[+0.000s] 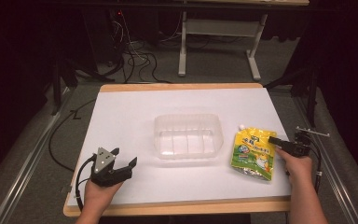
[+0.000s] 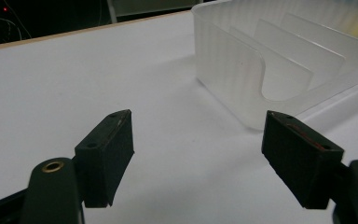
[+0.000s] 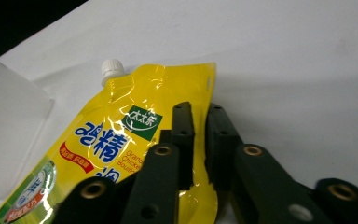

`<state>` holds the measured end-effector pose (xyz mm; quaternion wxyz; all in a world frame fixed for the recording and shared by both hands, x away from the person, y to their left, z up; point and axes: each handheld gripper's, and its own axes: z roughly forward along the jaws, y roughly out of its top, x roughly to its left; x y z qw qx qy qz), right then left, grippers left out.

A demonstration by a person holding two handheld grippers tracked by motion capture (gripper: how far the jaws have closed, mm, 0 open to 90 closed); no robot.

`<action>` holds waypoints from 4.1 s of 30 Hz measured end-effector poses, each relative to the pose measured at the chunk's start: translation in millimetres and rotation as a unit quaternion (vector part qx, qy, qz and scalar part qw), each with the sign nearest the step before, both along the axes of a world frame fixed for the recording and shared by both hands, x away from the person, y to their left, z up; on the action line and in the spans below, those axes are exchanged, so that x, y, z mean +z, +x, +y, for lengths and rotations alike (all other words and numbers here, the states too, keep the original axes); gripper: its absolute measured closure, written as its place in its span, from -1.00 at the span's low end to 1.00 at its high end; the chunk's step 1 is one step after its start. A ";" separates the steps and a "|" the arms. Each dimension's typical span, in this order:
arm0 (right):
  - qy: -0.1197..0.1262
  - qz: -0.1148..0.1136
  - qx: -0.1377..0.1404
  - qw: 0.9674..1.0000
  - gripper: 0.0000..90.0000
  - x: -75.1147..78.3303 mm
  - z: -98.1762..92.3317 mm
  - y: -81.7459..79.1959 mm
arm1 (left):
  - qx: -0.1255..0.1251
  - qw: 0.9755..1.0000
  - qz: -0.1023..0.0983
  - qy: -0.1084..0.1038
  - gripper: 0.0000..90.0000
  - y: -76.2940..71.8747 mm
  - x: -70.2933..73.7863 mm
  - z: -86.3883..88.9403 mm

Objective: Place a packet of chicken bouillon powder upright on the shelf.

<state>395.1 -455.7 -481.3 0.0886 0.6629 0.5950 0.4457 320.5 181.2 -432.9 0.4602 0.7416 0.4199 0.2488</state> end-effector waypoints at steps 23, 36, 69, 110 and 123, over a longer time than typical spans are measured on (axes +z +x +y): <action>-0.024 -0.164 0.030 0.986 1.00 77.3 33.3 -56.0 | -0.010 1.000 -0.013 -0.001 -0.43 0.4 4.8 0.3; -0.051 -0.250 0.060 0.965 1.00 122.8 75.3 -72.7 | -0.011 1.000 -0.017 -0.006 -0.43 -0.2 6.0 0.3; -0.128 -0.289 -0.005 0.949 0.99 104.9 67.9 -100.1 | -0.027 1.000 -0.015 -0.003 -0.41 -0.3 6.4 -4.4; -0.183 -0.203 0.024 0.962 0.71 64.1 74.6 -94.7 | -0.053 0.998 0.011 -0.012 -0.09 41.7 -15.1 -62.5; -0.162 -0.201 0.019 0.966 0.95 66.0 76.7 -93.6 | -0.048 0.999 -0.003 -0.004 0.64 49.7 -26.5 -79.4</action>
